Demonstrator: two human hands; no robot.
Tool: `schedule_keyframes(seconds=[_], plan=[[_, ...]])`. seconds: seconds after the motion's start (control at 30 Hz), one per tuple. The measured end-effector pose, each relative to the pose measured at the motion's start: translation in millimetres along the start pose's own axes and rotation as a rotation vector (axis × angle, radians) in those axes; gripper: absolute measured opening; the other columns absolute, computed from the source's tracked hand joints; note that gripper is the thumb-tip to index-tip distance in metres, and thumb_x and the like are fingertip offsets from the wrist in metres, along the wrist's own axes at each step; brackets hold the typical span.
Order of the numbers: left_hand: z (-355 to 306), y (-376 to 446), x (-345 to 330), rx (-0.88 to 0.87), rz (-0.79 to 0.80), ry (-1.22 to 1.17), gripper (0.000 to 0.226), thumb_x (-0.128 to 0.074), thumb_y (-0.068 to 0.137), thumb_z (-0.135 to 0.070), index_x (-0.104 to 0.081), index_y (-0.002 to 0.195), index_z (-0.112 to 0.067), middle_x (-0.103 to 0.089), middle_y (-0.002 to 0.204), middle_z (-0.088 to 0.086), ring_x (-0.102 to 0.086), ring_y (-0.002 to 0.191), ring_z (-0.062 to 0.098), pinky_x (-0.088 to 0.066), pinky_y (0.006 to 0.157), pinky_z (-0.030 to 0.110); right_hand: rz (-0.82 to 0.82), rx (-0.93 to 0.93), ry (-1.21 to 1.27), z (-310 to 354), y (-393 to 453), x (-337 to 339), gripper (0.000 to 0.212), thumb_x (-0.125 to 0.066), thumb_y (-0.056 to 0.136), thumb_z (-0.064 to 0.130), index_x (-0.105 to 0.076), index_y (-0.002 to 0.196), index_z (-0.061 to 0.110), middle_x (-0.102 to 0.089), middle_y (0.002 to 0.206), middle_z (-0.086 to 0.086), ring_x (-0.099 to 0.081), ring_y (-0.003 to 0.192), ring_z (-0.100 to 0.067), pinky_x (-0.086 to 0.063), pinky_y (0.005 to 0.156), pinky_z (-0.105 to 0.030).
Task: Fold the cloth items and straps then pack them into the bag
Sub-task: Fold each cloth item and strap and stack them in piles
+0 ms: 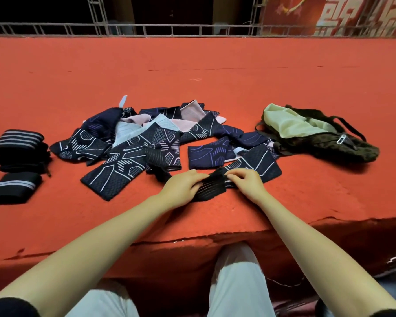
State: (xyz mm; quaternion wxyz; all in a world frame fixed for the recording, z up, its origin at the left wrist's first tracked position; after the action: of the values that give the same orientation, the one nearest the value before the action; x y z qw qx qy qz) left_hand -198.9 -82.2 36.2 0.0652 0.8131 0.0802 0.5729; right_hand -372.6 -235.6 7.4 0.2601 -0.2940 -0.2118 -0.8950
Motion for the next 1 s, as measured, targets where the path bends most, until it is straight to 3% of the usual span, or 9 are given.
schedule_keyframes(seconds=[0.1,0.17,0.23,0.3,0.43,0.57,0.73,1.0], plan=[[4,-13,-7,0.008,-0.056,-0.010,0.037,-0.049,0.094,-0.015,-0.055,0.130,-0.024,-0.060,0.108,0.006,-0.058,0.105,0.026,-0.045,0.085,0.036,-0.055,-0.065,-0.047,-3,22,7,0.016,-0.058,0.086,0.008,-0.072,0.080,0.013,-0.067,0.074,0.005,-0.060,0.076,-0.009,-0.039,0.074,-0.022],[9,-19,-10,0.035,-0.083,-0.039,0.035,-0.049,0.095,-0.017,-0.055,0.129,-0.022,-0.061,0.110,0.004,-0.057,0.107,0.024,-0.045,0.087,0.035,0.063,-0.022,-0.037,1,29,13,0.017,-0.059,0.089,0.012,-0.071,0.077,0.009,-0.063,0.068,0.007,-0.057,0.069,0.002,-0.038,0.074,-0.023],[19,-22,-13,0.096,-0.095,-0.076,0.036,-0.046,0.095,-0.022,-0.054,0.130,-0.023,-0.062,0.115,0.002,-0.057,0.110,0.023,-0.044,0.092,0.035,0.208,0.039,0.015,9,20,12,0.019,-0.061,0.091,0.022,-0.072,0.079,0.012,-0.066,0.072,0.006,-0.057,0.071,0.006,-0.042,0.075,-0.024],[28,-25,-18,0.158,-0.092,-0.115,0.036,-0.046,0.095,-0.024,-0.052,0.130,-0.028,-0.062,0.122,-0.002,-0.055,0.115,0.020,-0.043,0.096,0.035,0.273,0.121,0.020,9,2,4,0.009,-0.067,0.087,0.028,-0.072,0.084,0.020,-0.068,0.083,0.007,-0.059,0.079,-0.002,-0.044,0.080,-0.021],[31,-25,-21,0.179,-0.120,-0.121,0.042,-0.048,0.095,-0.021,-0.047,0.135,-0.034,-0.058,0.131,-0.006,-0.053,0.121,0.016,-0.042,0.100,0.035,0.139,0.305,-0.099,-5,-17,-8,0.020,-0.074,0.081,0.025,-0.073,0.100,0.020,-0.066,0.093,0.005,-0.057,0.089,-0.014,-0.044,0.086,-0.026],[26,-28,-20,0.176,-0.114,-0.110,0.046,-0.046,0.095,-0.023,-0.041,0.138,-0.039,-0.060,0.126,-0.002,-0.056,0.115,0.021,-0.046,0.093,0.039,0.077,0.250,-0.164,-4,-10,-11,0.016,-0.065,0.087,0.018,-0.072,0.102,0.018,-0.068,0.097,0.002,-0.061,0.094,-0.018,-0.048,0.084,-0.035],[20,-36,-23,0.195,-0.143,-0.030,0.045,-0.046,0.097,-0.023,-0.043,0.139,-0.038,-0.064,0.119,0.001,-0.059,0.108,0.025,-0.048,0.085,0.038,0.003,0.130,-0.316,4,12,-20,0.017,-0.056,0.090,0.021,-0.069,0.101,0.020,-0.069,0.107,0.001,-0.061,0.101,-0.024,-0.046,0.084,-0.035],[22,-29,-18,0.311,-0.205,-0.165,0.041,-0.045,0.097,-0.020,-0.047,0.137,-0.033,-0.068,0.115,0.006,-0.062,0.103,0.027,-0.048,0.084,0.036,0.135,0.064,-0.317,20,70,-24,0.017,-0.054,0.087,0.016,-0.070,0.088,0.011,-0.071,0.094,-0.006,-0.061,0.092,-0.025,-0.044,0.076,-0.033]])
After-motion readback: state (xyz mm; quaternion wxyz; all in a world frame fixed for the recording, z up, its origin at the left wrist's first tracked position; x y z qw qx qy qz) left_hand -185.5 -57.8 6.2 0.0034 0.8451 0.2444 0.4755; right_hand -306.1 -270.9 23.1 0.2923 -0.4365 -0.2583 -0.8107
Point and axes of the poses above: each hand's wrist, its own y-axis towards the middle knuckle, its own x-axis out of the back of the hand, z = x × y, the point moved 1 cm from there along y, towards the middle knuckle
